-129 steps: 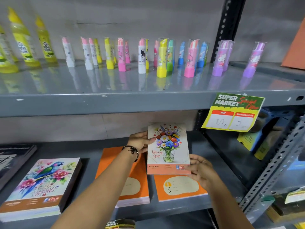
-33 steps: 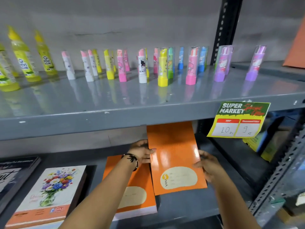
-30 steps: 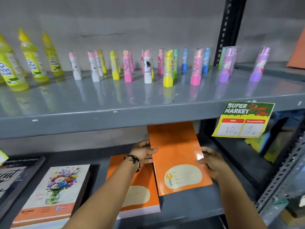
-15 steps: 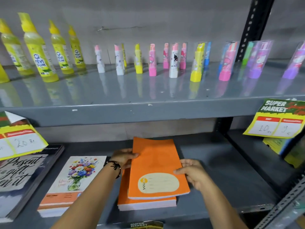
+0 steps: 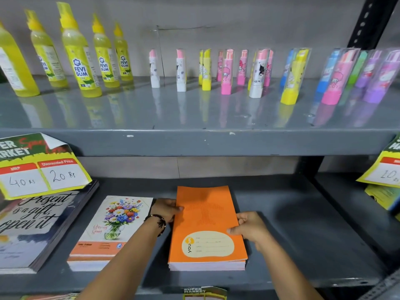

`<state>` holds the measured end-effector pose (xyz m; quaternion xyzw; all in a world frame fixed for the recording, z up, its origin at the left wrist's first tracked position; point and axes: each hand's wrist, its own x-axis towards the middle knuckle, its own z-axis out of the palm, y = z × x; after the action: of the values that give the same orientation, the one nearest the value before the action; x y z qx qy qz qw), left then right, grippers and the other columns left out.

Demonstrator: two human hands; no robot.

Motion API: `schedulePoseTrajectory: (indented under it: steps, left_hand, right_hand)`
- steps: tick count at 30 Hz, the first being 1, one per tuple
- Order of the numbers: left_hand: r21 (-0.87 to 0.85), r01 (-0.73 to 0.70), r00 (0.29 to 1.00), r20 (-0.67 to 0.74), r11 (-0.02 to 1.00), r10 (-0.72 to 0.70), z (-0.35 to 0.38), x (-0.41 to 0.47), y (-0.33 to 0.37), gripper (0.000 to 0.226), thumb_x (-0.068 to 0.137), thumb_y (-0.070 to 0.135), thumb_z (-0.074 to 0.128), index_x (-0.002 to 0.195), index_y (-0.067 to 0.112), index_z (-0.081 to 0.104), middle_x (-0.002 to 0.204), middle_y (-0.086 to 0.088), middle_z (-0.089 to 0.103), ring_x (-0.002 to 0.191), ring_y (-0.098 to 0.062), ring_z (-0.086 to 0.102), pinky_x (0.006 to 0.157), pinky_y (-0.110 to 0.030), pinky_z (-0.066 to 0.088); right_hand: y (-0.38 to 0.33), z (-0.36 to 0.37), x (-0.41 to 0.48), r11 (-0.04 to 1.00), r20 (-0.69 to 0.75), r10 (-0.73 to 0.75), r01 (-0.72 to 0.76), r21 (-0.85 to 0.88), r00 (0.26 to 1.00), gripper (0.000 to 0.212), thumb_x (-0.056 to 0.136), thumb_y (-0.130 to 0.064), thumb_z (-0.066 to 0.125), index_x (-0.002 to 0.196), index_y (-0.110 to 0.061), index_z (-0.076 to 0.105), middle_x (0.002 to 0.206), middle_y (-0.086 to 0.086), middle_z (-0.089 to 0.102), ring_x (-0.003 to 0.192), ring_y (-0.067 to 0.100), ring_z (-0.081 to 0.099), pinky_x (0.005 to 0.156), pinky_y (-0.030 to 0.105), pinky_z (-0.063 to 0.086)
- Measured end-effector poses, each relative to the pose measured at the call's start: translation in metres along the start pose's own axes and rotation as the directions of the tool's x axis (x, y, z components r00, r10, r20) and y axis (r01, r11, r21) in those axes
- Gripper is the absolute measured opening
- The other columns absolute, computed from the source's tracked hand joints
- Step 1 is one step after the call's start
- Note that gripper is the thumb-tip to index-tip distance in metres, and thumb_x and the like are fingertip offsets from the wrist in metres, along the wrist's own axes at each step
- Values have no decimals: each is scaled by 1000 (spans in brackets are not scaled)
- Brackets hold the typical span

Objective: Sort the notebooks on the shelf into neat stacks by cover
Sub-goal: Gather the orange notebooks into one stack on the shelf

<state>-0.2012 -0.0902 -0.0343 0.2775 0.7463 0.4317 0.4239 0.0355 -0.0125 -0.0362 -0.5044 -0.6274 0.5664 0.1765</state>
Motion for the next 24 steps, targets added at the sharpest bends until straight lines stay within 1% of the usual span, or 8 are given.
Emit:
schedulePoseTrajectory:
  steps: [2, 5, 10, 14, 17, 19, 21, 24]
  left_hand:
    - [24, -17, 1000, -10, 1000, 17, 2, -2, -2, 33, 85, 6, 61, 118, -1, 58, 123, -20, 61, 114, -35, 57, 98, -44, 46]
    - [96, -69, 996, -45, 993, 74, 5, -2, -4, 33, 87, 10, 59, 119, 2, 60, 122, -19, 63, 114, -34, 58, 93, -39, 48]
    - [183, -102, 992, -50, 978, 113, 5, -3, -6, 34, 89, 18, 58, 121, 6, 60, 123, -17, 63, 114, -33, 58, 95, -39, 48]
    - [277, -112, 989, -65, 954, 135, 5, -4, -9, 34, 90, 26, 54, 120, 10, 61, 123, -14, 64, 113, -31, 58, 101, -43, 47]
    - [340, -113, 984, -95, 934, 153, 8, -10, -12, 34, 91, 31, 51, 116, 11, 63, 121, -13, 65, 110, -29, 60, 99, -39, 46]
    - [401, -117, 980, -102, 909, 171, 9, -20, -13, 37, 89, 40, 52, 110, 13, 66, 116, -11, 68, 106, -28, 62, 97, -38, 49]
    - [489, -107, 980, -92, 866, 173, 8, -30, -15, 44, 86, 47, 53, 112, 14, 65, 115, -9, 68, 105, -27, 63, 96, -37, 50]
    - [565, -92, 993, -8, 820, 117, 5, -49, -23, 55, 79, 58, 54, 104, 10, 67, 104, -8, 70, 96, -26, 65, 87, -35, 52]
  right_hand:
    - [1, 0, 0, 999, -5, 5, -6, -43, 1000, 31, 67, 2, 76, 97, -5, 71, 91, 10, 73, 73, 17, 67, 51, 19, 45]
    - [2, 1, -1, 996, -1, 17, -17, -87, 1000, 28, 70, -3, 75, 98, -6, 71, 95, 8, 73, 71, 11, 65, 47, 14, 41]
    - [2, 3, 0, 992, -8, 45, -45, -118, 999, 26, 70, -7, 76, 96, -8, 70, 99, 8, 74, 87, 20, 69, 59, 23, 51]
    - [1, 4, 1, 987, -5, 58, -58, -151, 998, 27, 70, -10, 77, 95, -9, 68, 100, 7, 73, 84, 19, 68, 57, 24, 48]
    - [1, 4, -1, 984, -7, 38, -39, -172, 999, 24, 71, -9, 76, 94, -7, 68, 95, 6, 72, 74, 15, 65, 55, 23, 47]
    - [3, 5, -3, 982, -30, 1, -7, -189, 1000, 14, 71, -10, 75, 82, -10, 66, 89, 4, 72, 78, 19, 66, 68, 32, 56]
    - [5, 6, -7, 971, -54, -62, 48, -233, 997, 11, 73, -16, 73, 75, -18, 62, 88, 3, 73, 82, 22, 68, 78, 39, 58]
    - [12, 9, -20, 954, -29, -99, 87, -286, 995, 14, 76, -31, 70, 88, -27, 63, 97, 1, 73, 87, 22, 69, 80, 40, 58]
